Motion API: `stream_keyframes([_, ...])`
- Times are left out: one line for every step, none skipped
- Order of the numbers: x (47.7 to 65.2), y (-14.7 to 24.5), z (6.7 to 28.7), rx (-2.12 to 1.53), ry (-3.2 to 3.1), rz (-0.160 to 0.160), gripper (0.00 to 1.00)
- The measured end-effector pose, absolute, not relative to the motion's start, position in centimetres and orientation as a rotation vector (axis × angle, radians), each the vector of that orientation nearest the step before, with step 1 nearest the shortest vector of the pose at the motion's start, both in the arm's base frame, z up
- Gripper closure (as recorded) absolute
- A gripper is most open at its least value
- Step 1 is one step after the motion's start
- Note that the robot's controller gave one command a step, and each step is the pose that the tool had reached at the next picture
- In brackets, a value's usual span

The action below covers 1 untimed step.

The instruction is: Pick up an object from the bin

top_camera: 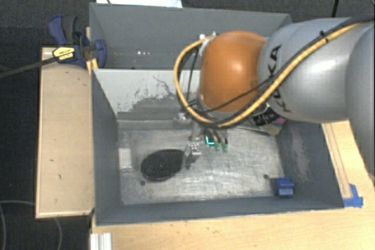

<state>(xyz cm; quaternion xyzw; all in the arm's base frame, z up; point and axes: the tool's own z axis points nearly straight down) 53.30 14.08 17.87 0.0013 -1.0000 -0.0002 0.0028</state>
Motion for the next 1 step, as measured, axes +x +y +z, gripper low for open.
stream_keyframes([51.82,21.14,8.22,0.277,-3.124,-0.001,0.0])
